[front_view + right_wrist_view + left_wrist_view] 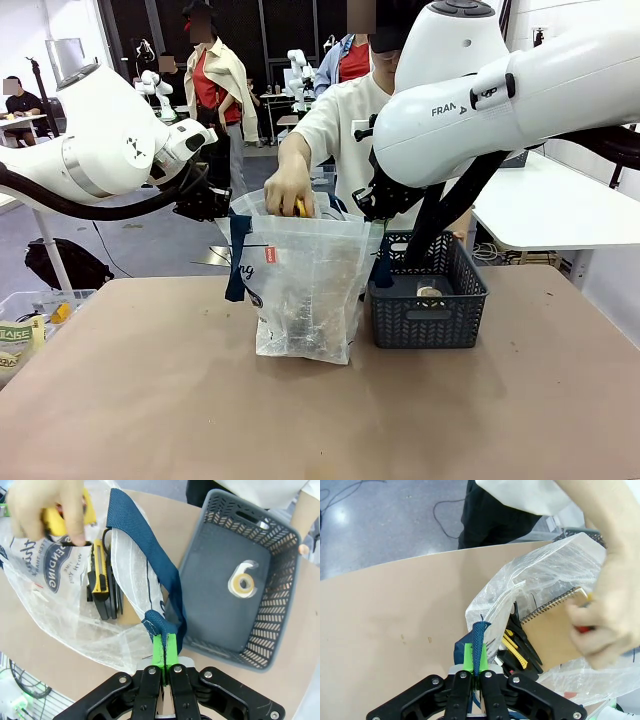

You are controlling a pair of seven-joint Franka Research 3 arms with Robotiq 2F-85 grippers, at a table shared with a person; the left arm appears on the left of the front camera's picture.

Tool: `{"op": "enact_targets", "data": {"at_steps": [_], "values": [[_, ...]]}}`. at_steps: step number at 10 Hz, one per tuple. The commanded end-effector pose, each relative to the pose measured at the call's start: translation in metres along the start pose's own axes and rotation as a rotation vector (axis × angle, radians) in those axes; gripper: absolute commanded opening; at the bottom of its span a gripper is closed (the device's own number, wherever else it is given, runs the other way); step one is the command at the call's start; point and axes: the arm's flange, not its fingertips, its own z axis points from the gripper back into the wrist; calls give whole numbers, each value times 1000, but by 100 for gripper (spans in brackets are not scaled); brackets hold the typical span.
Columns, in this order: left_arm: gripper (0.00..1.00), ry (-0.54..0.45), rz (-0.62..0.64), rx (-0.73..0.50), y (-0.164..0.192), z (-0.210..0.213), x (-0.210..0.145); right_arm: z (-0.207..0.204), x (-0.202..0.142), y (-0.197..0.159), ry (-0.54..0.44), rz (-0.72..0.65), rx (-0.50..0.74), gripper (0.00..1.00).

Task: Transfer purchased items from the store into the shopping bag.
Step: Move the Reusable shopping bag to the right side of the table.

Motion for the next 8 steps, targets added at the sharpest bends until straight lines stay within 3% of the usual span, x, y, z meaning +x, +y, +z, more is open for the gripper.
{"op": "enact_targets", "data": {"at_steps": [1, 8], "values": [[0, -8, -7, 8, 3, 2, 4, -1, -3, -3, -9, -7, -1, 0], [0, -8, -7, 8, 3, 2, 4, -1, -3, -3, -9, -7, -1, 0]]}}
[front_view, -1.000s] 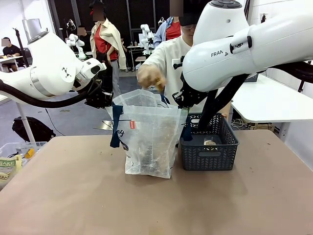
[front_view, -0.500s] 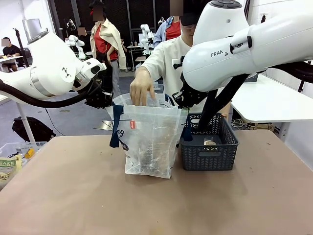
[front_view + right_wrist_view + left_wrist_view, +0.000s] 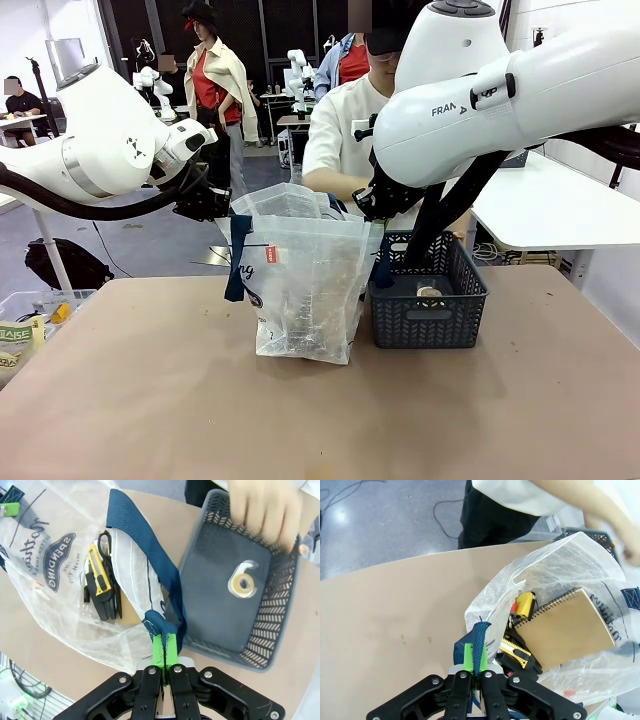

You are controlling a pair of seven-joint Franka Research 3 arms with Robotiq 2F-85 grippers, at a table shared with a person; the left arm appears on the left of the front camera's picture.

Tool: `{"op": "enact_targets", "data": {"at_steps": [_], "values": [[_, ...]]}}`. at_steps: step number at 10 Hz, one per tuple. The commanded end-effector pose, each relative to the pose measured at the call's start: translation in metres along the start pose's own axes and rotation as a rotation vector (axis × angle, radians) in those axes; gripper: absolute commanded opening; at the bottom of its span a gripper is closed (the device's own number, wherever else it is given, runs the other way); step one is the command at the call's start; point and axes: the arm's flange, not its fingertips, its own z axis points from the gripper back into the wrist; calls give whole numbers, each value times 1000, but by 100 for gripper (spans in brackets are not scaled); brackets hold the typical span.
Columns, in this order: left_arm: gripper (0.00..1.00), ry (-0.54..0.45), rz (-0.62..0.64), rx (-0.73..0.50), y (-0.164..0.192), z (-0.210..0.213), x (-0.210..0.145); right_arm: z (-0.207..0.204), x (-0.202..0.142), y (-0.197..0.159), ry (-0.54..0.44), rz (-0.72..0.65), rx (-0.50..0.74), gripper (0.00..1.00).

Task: Transfer purchased items from the store into the shopping bag.
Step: Move the Reusable shopping bag to the right side of the table.

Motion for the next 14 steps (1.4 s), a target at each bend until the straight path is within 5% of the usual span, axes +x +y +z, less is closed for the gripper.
{"op": "enact_targets", "data": {"at_steps": [1, 14], "values": [[0, -8, -7, 8, 3, 2, 4, -1, -3, -3, -9, -7, -1, 0], [0, -8, -7, 8, 3, 2, 4, -1, -3, -3, -9, -7, -1, 0]]}}
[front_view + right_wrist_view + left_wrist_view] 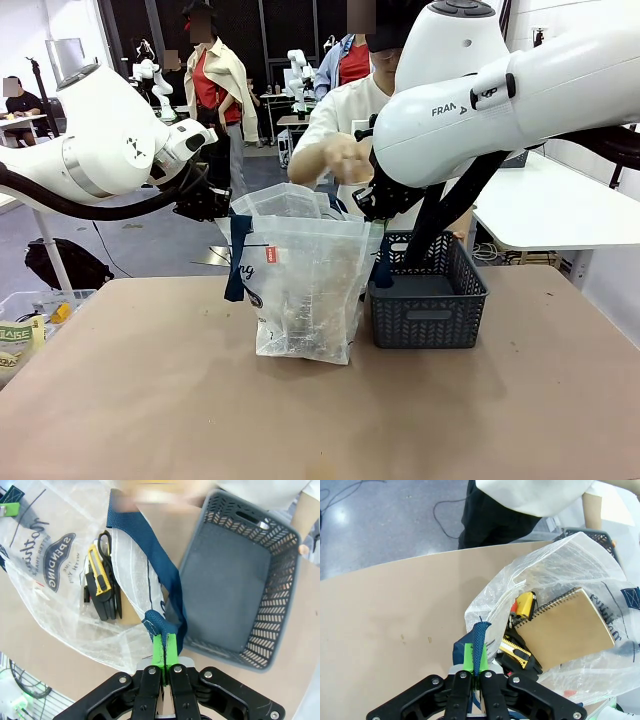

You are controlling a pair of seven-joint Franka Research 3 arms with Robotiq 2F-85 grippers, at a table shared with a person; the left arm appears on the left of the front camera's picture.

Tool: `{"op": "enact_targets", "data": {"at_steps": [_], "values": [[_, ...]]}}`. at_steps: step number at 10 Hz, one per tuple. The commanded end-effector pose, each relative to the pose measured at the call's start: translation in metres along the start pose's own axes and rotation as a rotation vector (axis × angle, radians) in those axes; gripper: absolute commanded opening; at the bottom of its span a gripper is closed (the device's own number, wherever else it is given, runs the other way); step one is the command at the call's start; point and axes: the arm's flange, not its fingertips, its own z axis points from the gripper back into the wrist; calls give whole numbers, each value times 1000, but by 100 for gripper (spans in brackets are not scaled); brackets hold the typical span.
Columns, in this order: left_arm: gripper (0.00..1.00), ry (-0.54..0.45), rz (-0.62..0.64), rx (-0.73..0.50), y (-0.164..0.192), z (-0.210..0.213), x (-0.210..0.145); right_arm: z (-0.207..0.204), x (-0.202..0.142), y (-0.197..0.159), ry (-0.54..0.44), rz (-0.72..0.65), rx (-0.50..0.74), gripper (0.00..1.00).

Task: Transfer purchased items from the store into the shopping bag.
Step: Move the Reusable shopping bag to the right side of the table.

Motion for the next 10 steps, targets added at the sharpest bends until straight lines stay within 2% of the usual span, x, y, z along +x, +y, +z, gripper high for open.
{"op": "enact_targets", "data": {"at_steps": [1, 10], "values": [[0, -8, -7, 8, 3, 2, 4, -1, -3, -3, -9, -7, -1, 0], [0, -8, -7, 8, 3, 2, 4, -1, -3, -3, -9, -7, -1, 0]]}}
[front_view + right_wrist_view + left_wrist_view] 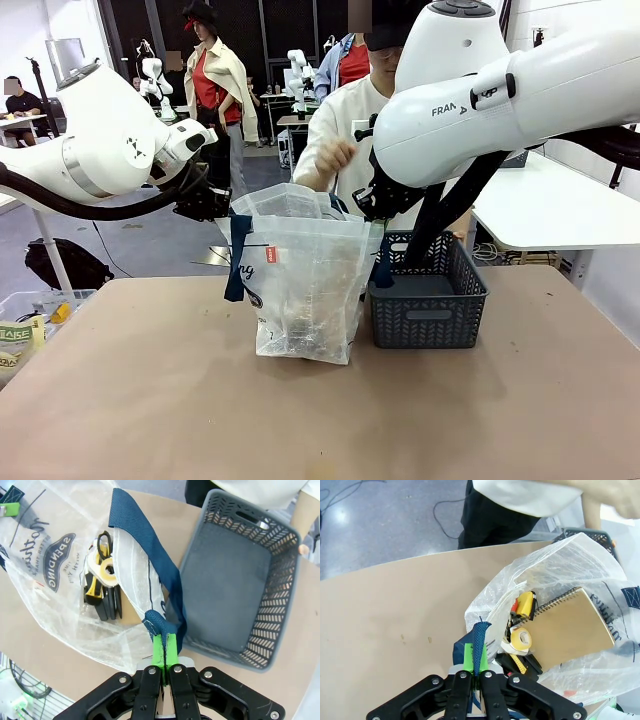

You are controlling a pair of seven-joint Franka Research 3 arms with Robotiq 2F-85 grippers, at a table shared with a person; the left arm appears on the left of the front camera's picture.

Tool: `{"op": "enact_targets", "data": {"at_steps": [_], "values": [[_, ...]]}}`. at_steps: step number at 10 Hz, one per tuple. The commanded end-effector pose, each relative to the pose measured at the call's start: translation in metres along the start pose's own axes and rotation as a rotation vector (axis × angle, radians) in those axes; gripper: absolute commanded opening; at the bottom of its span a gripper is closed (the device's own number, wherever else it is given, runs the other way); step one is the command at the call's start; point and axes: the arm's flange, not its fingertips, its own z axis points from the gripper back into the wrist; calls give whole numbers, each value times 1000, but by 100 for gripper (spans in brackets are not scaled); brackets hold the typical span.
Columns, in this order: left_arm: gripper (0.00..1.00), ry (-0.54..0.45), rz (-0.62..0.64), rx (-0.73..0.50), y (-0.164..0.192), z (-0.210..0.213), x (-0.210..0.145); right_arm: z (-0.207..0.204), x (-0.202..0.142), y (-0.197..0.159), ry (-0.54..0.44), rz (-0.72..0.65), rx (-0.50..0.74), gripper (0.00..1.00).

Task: Transfer purchased items from the store into the shopping bag.
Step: Move the Reusable shopping bag to the right side of the table.

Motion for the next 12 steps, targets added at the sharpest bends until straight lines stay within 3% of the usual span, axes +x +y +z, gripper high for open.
{"op": "enact_targets", "data": {"at_steps": [1, 5, 10, 12], "values": [[0, 0, 0, 0, 0, 0, 0, 0, 0, 0, 0, 0, 0, 0], [0, 41, -167, -193, -27, -14, 3, -9, 19, 46, 14, 206, -1, 0], [0, 49, -219, -464, -21, -28, 13, -30, 41, 71, 35, 283, 52, 0], [36, 59, -223, -544, -19, -35, 18, -30, 43, 78, 25, 311, 56, 0]]}}
